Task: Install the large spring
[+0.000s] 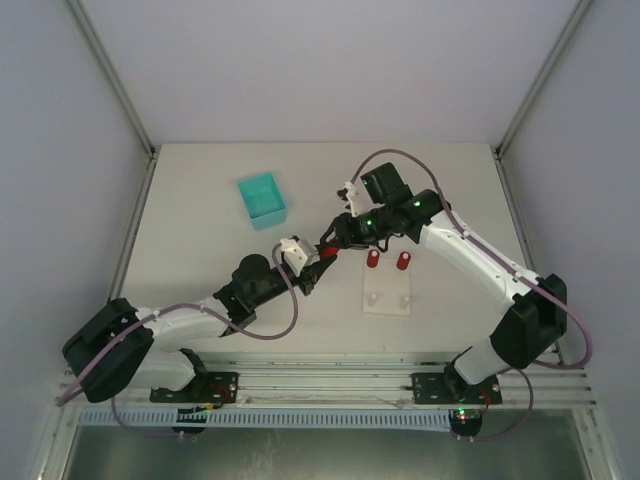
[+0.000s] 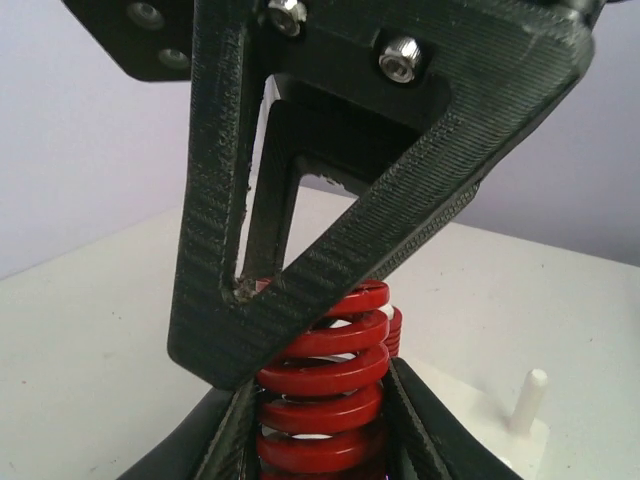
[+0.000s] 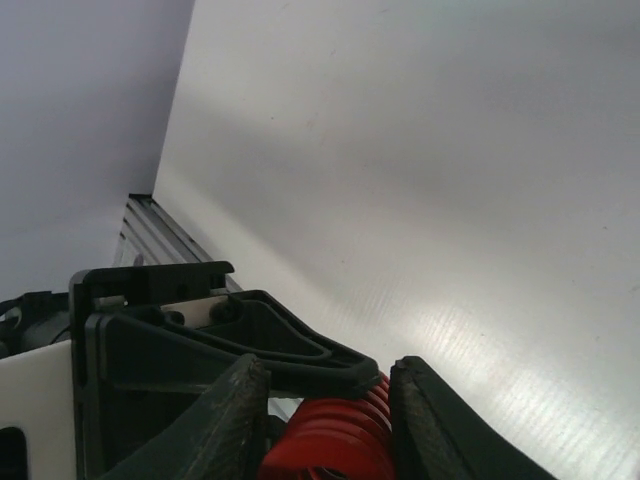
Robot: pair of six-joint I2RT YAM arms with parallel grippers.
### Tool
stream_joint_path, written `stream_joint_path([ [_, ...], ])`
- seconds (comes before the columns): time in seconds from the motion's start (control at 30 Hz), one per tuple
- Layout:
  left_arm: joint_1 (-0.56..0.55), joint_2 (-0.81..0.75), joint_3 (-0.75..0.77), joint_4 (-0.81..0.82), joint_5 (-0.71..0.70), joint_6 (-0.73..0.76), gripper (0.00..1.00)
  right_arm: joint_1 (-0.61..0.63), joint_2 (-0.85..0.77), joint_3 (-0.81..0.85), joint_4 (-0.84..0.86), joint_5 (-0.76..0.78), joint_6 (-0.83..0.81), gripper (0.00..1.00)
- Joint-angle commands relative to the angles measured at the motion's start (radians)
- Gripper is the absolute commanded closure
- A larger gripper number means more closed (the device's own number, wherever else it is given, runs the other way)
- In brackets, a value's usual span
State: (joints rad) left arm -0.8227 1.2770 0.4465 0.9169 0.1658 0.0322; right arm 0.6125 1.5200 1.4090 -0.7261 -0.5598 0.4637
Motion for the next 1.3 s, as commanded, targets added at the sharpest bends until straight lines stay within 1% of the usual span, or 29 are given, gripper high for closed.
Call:
stream_joint_path([
  [0.0,-0.006,0.009,0.038,0.072,-0.005,0.025,0.9,0.005,-0.007,-0.003,0.016,-0.037,-0.017,0.66],
  [0.17,-0.005,0.019,0.036,0.071,-0.071,0.03,0.88,0.006,-0.009,-0.014,0.028,-0.069,-0.019,0.83],
  [0.27,-0.005,0.018,0.035,0.068,-0.093,0.029,0.85,0.005,-0.016,-0.025,0.05,-0.077,-0.009,0.97],
  [0.3,-0.005,0.016,0.034,0.066,-0.098,0.028,0.83,0.005,-0.02,-0.03,0.061,-0.078,-0.002,1.0],
  [0.37,-0.004,0.018,0.036,0.057,-0.116,0.025,0.76,0.004,-0.03,-0.042,0.079,-0.078,0.014,1.0],
  [0.47,-0.006,0.026,0.051,0.017,-0.136,0.025,0.59,0.001,-0.052,-0.064,0.105,-0.051,0.047,1.0],
  [0.57,-0.006,0.04,0.068,-0.042,-0.137,0.021,0.43,-0.014,-0.082,-0.091,0.111,0.032,0.062,1.0],
  [0.6,-0.006,0.045,0.066,-0.048,-0.134,0.016,0.31,-0.024,-0.101,-0.107,0.118,0.058,0.069,1.0],
  [0.67,-0.007,0.046,0.053,-0.051,-0.121,0.002,0.02,-0.046,-0.14,-0.148,0.142,0.106,0.083,1.0],
  [0.83,-0.012,0.042,0.013,-0.036,-0.135,-0.041,0.01,-0.075,-0.253,-0.253,0.104,0.353,0.074,1.0],
  [0.9,-0.013,0.041,0.013,-0.063,-0.195,-0.071,0.01,-0.077,-0.293,-0.278,0.061,0.461,0.07,1.0],
  [0.97,-0.01,0.047,0.029,-0.134,-0.298,-0.116,0.01,-0.078,-0.332,-0.291,0.0,0.541,0.067,1.0],
  [1.03,0.01,0.06,0.067,-0.236,-0.399,-0.178,0.01,-0.077,-0.358,-0.295,-0.07,0.607,0.07,1.0],
  [1.1,0.04,0.075,0.093,-0.312,-0.444,-0.226,0.01,-0.077,-0.387,-0.298,-0.164,0.661,0.08,1.0],
  [1.17,0.082,0.081,0.095,-0.349,-0.441,-0.256,0.01,-0.077,-0.423,-0.329,-0.219,0.698,0.098,1.0],
  [1.27,0.13,0.066,0.071,-0.347,-0.407,-0.275,0.01,-0.076,-0.497,-0.408,-0.252,0.71,0.142,1.0],
])
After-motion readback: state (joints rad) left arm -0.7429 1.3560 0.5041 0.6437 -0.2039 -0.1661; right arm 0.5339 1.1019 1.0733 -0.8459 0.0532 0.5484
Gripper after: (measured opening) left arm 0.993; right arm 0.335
